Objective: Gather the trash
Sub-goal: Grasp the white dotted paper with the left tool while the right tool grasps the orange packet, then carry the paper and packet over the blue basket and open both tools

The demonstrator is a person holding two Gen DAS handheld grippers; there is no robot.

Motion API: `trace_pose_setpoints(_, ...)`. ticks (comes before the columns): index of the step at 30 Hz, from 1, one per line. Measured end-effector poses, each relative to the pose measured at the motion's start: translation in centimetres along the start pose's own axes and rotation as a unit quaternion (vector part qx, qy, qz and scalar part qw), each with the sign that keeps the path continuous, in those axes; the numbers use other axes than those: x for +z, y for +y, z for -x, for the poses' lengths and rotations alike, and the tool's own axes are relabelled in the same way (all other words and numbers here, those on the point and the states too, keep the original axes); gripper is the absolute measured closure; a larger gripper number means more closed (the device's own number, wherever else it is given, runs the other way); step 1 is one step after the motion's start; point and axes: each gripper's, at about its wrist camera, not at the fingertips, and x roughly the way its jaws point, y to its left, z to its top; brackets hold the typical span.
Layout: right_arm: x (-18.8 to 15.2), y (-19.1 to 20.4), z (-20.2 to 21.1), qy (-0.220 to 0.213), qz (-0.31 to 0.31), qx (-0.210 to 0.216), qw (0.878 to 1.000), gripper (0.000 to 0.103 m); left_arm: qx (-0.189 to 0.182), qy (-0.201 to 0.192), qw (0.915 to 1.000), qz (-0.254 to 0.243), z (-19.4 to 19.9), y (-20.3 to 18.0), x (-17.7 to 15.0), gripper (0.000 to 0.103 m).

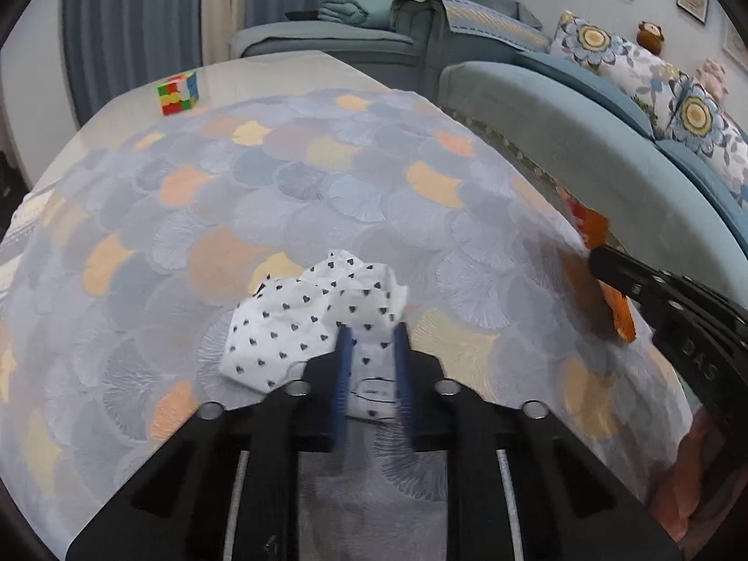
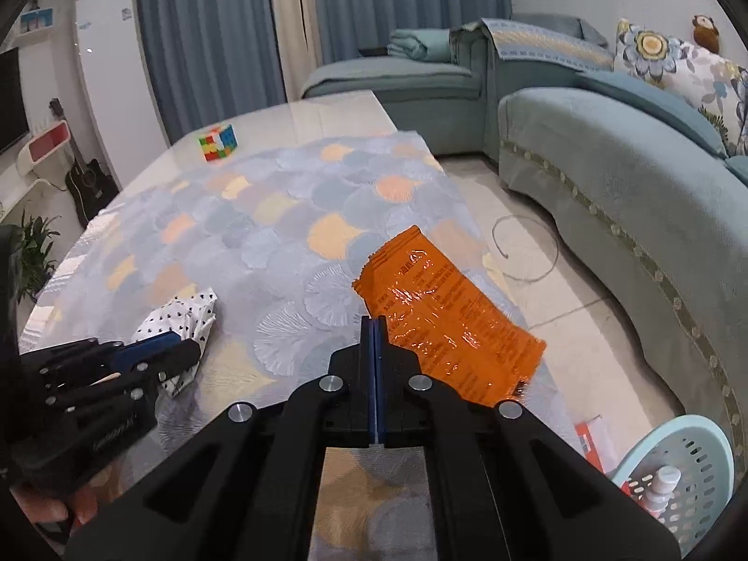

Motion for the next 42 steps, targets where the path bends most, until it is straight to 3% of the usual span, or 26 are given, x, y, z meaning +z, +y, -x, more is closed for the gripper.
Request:
trace_pose_setpoints(3, -0.1, -0.6, 1.1, -0.014, -0.013, 0.017, 1.000, 0.103, -0.026, -0.017, 0.9992, 0.025, 0.9, 0.9, 0.2, 0.095)
trace_pose_setpoints(5, -0.2, -1.3, 1.8, -0.019, -0.027, 0.030, 0.999, 0.103, -0.065, -0.038, 0.9961, 0.045, 1.6, 1.6, 0.5, 0.098)
trace_pose_setpoints(11, -0.4, -3.5, 6.4, -0.050, -0.046, 0.034, 0.997, 0.103, -0.179, -0.098, 0.9771, 0.060, 4.7, 1.0, 1.2, 0.102)
trace_pose_setpoints(18, -3.0, -7.5, 15.1, -0.075, -0.072, 0.000, 0.995, 0.103, -0.241, -0.097, 0.9649, 0.037, 7.0, -3.4, 1.3, 0.102)
trace_pose_setpoints(33, -6.7, -16.7, 25.7, -0.102, -0.140, -0.027, 0.984, 0.103, -0.290, -0.088, 0.9509, -0.064, 13.0, -19.0, 2.4, 0.102)
trace_pose_setpoints(42, -9.2, -21.2, 25.8, -0.085, -0.181, -0.027, 0.980, 0.103, -0.318, -0.048, 0.9447, -0.064, 11.4, -24.9, 0.9, 0.102)
